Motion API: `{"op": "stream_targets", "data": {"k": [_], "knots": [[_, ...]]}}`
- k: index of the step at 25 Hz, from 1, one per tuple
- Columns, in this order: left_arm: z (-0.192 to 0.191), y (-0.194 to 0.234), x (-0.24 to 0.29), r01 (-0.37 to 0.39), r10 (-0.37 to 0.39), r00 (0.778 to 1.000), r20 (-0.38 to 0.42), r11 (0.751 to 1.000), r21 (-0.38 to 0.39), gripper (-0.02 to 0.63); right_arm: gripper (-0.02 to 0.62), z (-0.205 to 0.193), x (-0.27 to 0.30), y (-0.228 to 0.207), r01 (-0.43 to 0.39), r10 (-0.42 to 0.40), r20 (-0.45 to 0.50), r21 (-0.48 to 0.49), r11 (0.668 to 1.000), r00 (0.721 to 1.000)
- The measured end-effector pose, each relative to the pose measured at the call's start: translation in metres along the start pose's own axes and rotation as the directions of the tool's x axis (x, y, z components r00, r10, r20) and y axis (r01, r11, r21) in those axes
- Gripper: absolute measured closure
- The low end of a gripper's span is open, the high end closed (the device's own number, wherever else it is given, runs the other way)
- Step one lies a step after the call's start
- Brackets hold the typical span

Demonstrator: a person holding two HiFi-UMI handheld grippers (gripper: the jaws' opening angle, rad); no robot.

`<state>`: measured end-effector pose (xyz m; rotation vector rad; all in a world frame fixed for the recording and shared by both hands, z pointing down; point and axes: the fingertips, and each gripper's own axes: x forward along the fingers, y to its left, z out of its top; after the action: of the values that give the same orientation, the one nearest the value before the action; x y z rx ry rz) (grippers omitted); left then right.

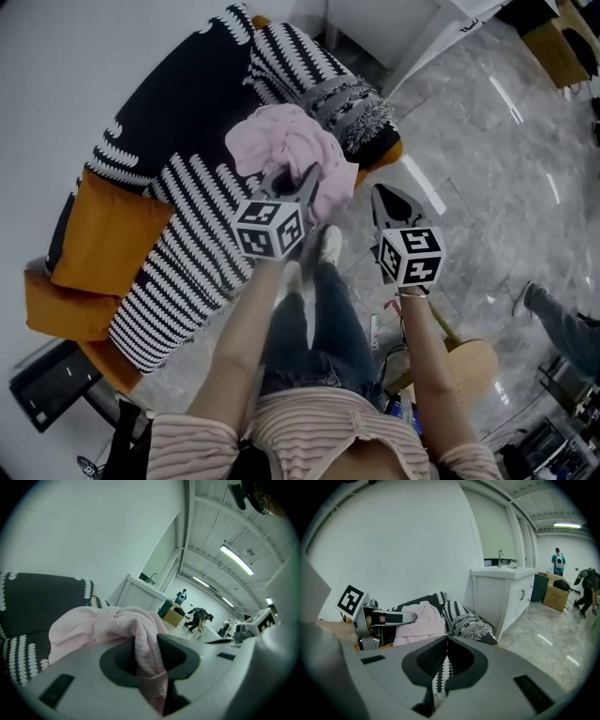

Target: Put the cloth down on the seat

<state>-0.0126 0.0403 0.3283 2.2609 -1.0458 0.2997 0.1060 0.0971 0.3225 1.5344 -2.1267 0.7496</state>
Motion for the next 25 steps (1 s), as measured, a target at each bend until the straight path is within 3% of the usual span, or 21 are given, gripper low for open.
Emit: {"op": "stream_targets", "data": {"k": [15, 25], "knots": [[-0.051, 0.057, 0.115, -0.049, 0.043, 0.995, -0.09, 0.997, -0.068, 0.499, 0.586, -0.03, 0.09, -0.053, -0.017, 0.019, -0.114, 0.019, 1.0, 0.993], [-0.083, 0.085, 0.157, -0.071, 0.057, 0.985, -0.166, 0.994, -0.082, 0.499, 0.586, -0.041, 0.135, -0.066, -0.039, 0.036, -0.187, -0.008, 0.999, 0.982]]}}
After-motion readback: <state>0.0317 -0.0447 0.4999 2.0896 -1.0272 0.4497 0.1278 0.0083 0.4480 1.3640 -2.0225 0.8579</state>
